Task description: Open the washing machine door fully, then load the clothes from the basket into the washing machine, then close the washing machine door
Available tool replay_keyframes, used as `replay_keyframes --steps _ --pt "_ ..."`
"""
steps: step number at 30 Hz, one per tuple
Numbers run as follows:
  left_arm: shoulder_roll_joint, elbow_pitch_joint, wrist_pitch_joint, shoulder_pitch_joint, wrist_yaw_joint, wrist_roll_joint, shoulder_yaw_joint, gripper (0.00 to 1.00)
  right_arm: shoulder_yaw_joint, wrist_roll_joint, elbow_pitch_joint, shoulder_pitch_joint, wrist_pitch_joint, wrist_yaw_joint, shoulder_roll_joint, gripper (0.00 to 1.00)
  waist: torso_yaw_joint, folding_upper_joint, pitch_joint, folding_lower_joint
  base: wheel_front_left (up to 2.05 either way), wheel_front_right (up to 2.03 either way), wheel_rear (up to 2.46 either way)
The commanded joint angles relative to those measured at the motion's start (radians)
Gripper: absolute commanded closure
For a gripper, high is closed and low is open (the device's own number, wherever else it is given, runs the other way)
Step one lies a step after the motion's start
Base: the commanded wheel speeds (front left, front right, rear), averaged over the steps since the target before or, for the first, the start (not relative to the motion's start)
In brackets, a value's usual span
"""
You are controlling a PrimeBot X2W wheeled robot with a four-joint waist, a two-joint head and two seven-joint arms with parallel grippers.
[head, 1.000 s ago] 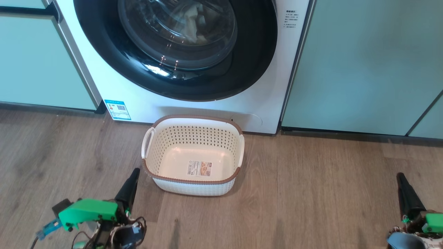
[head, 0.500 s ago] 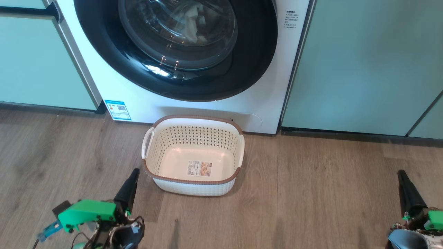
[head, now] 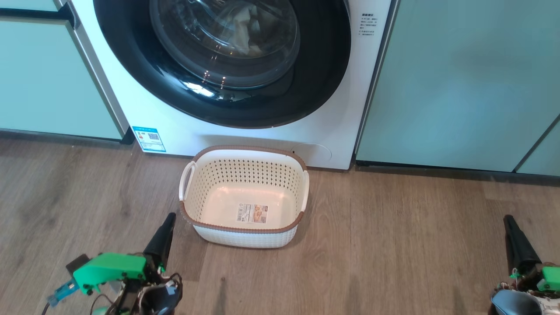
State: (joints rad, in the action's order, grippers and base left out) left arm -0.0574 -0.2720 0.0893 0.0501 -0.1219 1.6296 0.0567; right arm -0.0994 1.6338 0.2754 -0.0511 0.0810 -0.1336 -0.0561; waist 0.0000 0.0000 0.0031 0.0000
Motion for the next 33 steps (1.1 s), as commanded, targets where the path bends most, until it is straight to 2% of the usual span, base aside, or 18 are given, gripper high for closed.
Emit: replay_keyframes --steps 1,33 --pt "-0.010 0.028 0.005 0.056 -0.009 -0.002 0.034 1.00 0.013 -0.002 -0.032 -0.054 0.010 0.003 -0.014 1.00 0.000 0.0000 0.000 0.0000 0.00 0.00 0.00" --pt "-0.004 0.027 0.012 0.057 -0.009 -0.009 0.042 1.00 0.003 -0.011 -0.032 -0.055 0.018 0.003 -0.007 1.00 0.000 0.0000 0.000 0.0000 0.00 0.00 0.00"
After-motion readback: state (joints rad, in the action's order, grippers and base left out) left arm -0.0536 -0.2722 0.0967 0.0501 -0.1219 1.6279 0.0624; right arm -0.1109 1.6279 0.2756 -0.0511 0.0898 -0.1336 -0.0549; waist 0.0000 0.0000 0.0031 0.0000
